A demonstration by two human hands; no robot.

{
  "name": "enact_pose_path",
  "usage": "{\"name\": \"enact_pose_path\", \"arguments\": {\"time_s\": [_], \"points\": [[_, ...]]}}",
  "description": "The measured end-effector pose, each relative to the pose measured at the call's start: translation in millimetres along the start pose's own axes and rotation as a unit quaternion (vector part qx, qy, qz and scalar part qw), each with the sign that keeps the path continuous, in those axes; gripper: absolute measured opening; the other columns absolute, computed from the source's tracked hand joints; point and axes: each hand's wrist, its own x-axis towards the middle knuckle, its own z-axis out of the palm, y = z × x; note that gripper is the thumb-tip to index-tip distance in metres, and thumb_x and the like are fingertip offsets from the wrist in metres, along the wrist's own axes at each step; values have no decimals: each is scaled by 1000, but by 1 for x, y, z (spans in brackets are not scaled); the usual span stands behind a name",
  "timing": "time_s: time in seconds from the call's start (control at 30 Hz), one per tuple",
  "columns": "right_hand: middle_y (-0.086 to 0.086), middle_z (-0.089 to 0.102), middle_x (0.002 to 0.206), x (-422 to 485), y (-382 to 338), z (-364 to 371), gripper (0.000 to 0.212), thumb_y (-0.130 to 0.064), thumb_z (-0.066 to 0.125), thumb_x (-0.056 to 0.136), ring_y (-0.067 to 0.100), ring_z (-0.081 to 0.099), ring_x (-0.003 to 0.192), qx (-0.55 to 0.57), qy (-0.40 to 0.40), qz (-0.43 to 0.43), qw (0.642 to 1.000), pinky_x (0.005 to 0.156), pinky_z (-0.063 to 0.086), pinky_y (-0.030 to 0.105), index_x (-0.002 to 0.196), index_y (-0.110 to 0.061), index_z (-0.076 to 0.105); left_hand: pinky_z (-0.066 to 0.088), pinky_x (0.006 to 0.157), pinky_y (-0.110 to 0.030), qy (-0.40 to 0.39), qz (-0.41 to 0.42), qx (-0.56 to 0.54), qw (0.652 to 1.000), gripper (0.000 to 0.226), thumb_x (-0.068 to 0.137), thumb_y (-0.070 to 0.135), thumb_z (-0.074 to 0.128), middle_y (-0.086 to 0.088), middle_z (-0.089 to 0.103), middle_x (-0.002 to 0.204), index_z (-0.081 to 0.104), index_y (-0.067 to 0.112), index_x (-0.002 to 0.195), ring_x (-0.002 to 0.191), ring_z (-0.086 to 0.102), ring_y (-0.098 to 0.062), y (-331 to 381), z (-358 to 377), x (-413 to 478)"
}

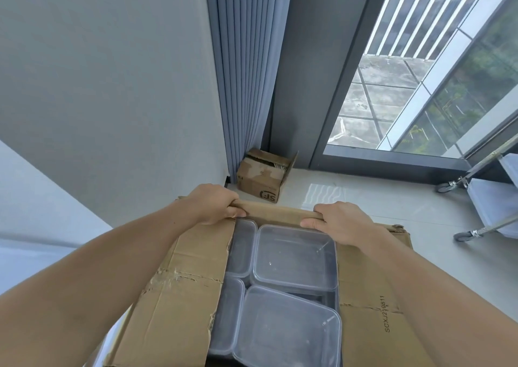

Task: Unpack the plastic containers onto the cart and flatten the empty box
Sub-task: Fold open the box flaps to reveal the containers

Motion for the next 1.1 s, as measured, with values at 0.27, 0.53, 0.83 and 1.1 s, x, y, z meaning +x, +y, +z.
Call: {"name": "enact_pose_path", "arguments": {"time_s": [0.27,0.53,0.83,1.1], "points": [[-6,66,104,-11,-9,15,67,-81,22,88,17,60,96,-92,82,33,992,89,46,36,110,-27,55,38,103,-40,122,-91,22,988,54,91,65,46,-5,58,120,50,22,123,116,49,-26,22,20,-21],[0,40,154,-55,-25,35,66,-60,42,96,24,36,142,-24,186,96,978,118,24,51,150,-22,36,2,117,-65,83,-69,-26,994,102,84,73,40,-6,-12,166,-7,22,158,151,-17,-32,48,41,-76],[2,28,156,-131,-61,76,59,-47,54,91,25,21,145,-15,130,261,956,113,26,56,142,-23,36,7,113,-71,9,-112,-4,994,108,81,61,60,-13,-16,165,-7,25,157,148,-18,-45,56,55,-121],[5,28,155,-140,-74,71,70,-48,62,86,28,24,142,-8,114,341,933,110,29,56,145,-23,34,48,91,-34,102,-23,-203,974,87,87,43,57,-7,47,147,11,28,159,119,53,-28,18,-16,-163]]}}
